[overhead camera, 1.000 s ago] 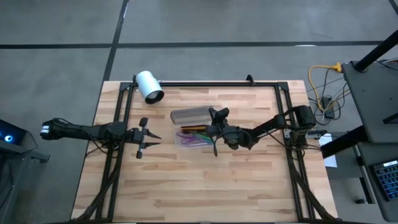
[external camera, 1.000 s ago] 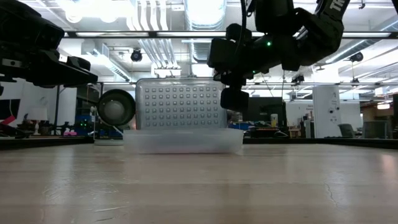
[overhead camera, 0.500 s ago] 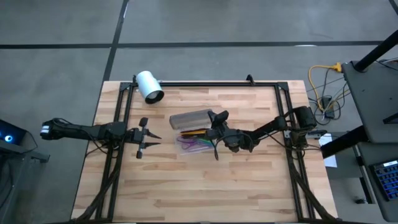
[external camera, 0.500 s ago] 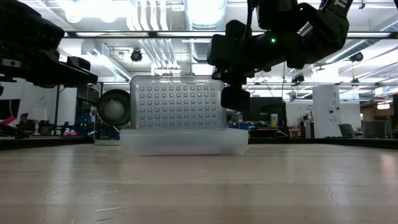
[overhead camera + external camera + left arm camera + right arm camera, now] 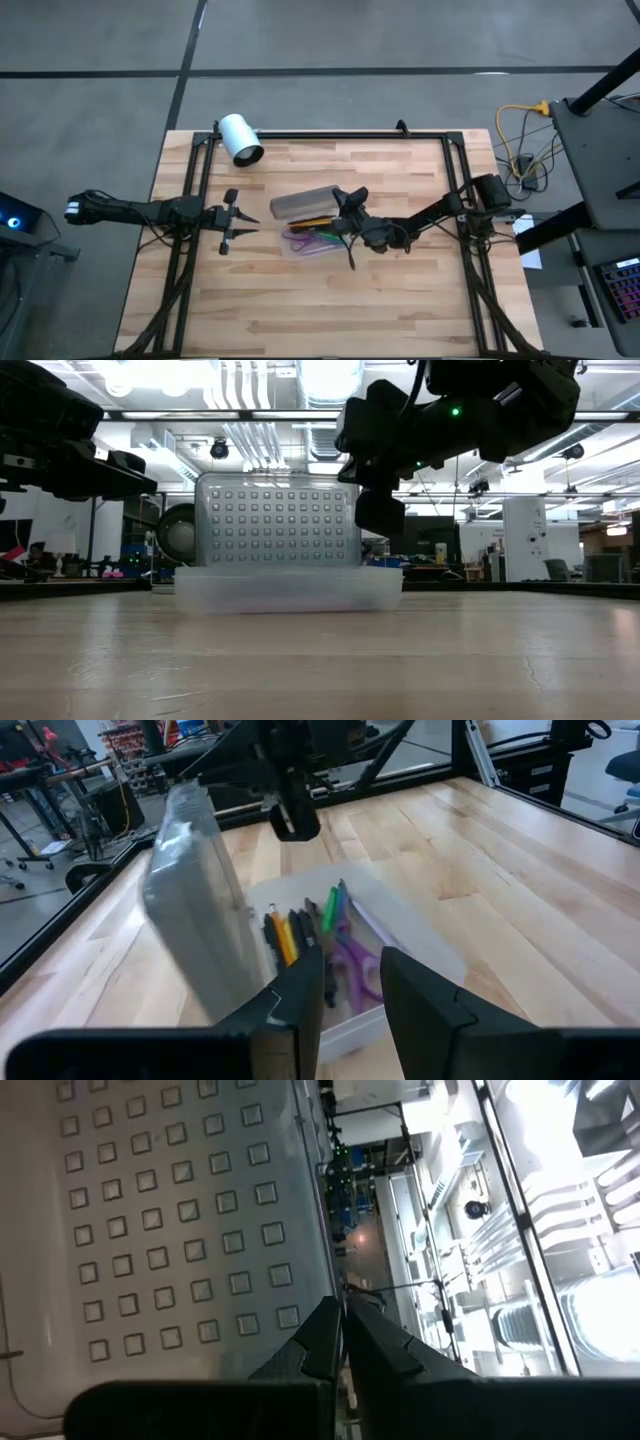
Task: Pick & place school supplies into a supply box
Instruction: Close the supply box
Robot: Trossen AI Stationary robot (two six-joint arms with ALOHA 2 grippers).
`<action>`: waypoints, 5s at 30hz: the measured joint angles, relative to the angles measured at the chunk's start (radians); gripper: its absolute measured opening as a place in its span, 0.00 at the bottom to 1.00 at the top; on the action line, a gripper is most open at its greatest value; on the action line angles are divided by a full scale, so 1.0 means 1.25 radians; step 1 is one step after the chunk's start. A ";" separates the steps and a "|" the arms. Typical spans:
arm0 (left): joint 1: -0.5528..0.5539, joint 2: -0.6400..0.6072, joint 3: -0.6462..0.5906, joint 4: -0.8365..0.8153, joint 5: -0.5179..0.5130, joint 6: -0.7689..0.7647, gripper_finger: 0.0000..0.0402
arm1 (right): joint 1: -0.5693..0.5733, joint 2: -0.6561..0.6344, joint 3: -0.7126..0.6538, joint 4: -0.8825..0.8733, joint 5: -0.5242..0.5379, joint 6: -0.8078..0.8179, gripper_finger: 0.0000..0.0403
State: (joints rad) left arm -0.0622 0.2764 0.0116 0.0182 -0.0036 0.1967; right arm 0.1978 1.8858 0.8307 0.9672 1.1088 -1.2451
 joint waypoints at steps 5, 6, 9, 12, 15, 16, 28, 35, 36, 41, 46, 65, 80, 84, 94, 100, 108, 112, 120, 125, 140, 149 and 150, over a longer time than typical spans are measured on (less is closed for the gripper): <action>0.000 0.000 0.000 0.000 0.000 0.000 0.22 | 0.011 0.000 0.000 0.000 -0.001 -0.001 0.02; 0.000 0.000 0.000 0.000 0.000 0.000 0.22 | 0.012 0.000 0.000 0.000 -0.001 -0.001 0.02; 0.000 0.000 0.000 0.000 0.000 0.000 0.22 | 0.011 0.000 0.000 0.000 -0.001 0.002 0.02; 0.000 0.000 0.000 0.000 0.000 0.000 0.22 | 0.011 0.000 0.000 0.000 0.000 0.009 0.02; 0.000 0.000 0.000 0.000 0.000 0.000 0.22 | 0.011 0.000 0.000 0.000 0.000 0.010 0.02; 0.000 0.000 0.000 0.000 0.000 0.000 0.22 | 0.011 0.000 0.000 0.000 0.000 0.010 0.02; 0.000 0.000 0.000 0.000 0.000 0.000 0.22 | 0.011 0.000 0.011 -0.017 -0.005 0.028 0.02; 0.000 0.000 0.000 0.000 0.000 0.000 0.22 | 0.011 -0.001 0.020 -0.017 -0.008 0.027 0.02; 0.000 0.000 0.000 0.001 0.000 0.000 0.22 | 0.011 -0.001 0.020 -0.017 -0.008 0.027 0.02; 0.000 -0.002 0.000 0.006 -0.002 0.008 0.22 | 0.011 -0.001 0.020 -0.017 -0.009 0.027 0.02; 0.004 0.000 0.000 0.028 -0.054 0.027 0.22 | 0.011 -0.001 0.020 -0.017 -0.010 0.027 0.02; 0.042 0.092 0.000 0.135 -0.490 -0.085 0.22 | 0.011 -0.001 0.021 -0.017 -0.015 0.030 0.02; 0.074 0.265 0.004 0.293 -0.479 -0.148 0.22 | 0.011 -0.001 0.021 -0.017 -0.015 0.030 0.02; 0.074 0.325 0.005 0.351 -0.465 -0.153 0.22 | 0.011 -0.001 0.021 -0.017 -0.015 0.030 0.02; 0.073 0.417 0.028 0.383 -0.439 -0.163 0.22 | 0.011 -0.001 0.021 -0.017 -0.014 0.032 0.02; 0.073 0.451 0.057 0.383 -0.409 -0.168 0.22 | 0.011 0.000 0.021 -0.017 -0.014 0.033 0.02; 0.073 0.517 0.084 0.384 -0.407 -0.174 0.22 | 0.011 0.000 0.021 -0.017 -0.014 0.033 0.02; 0.073 0.545 0.099 0.384 -0.407 -0.174 0.22 | 0.011 0.000 0.021 -0.027 -0.014 0.031 0.02; 0.073 0.569 0.126 0.384 -0.363 -0.175 0.22 | 0.012 0.000 0.021 -0.041 -0.014 0.033 0.04; 0.073 0.569 0.124 0.384 -0.363 -0.175 0.22 | 0.020 0.000 0.021 -0.040 -0.014 0.029 0.14; 0.073 0.569 0.123 0.384 -0.356 -0.175 0.22 | 0.065 0.000 0.022 -0.040 -0.047 0.005 0.35; 0.071 0.569 0.124 0.384 -0.346 -0.175 0.22 | 0.088 -0.027 0.022 -0.041 -0.050 -0.002 0.33; 0.071 0.569 0.126 0.383 -0.336 -0.175 0.22 | 0.090 -0.035 0.022 -0.041 -0.050 0.006 0.33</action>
State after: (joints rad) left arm 0.0269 0.9871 0.1686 0.4973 -0.4240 -0.0215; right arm 0.3109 1.8415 0.8577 0.9165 1.0466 -1.2375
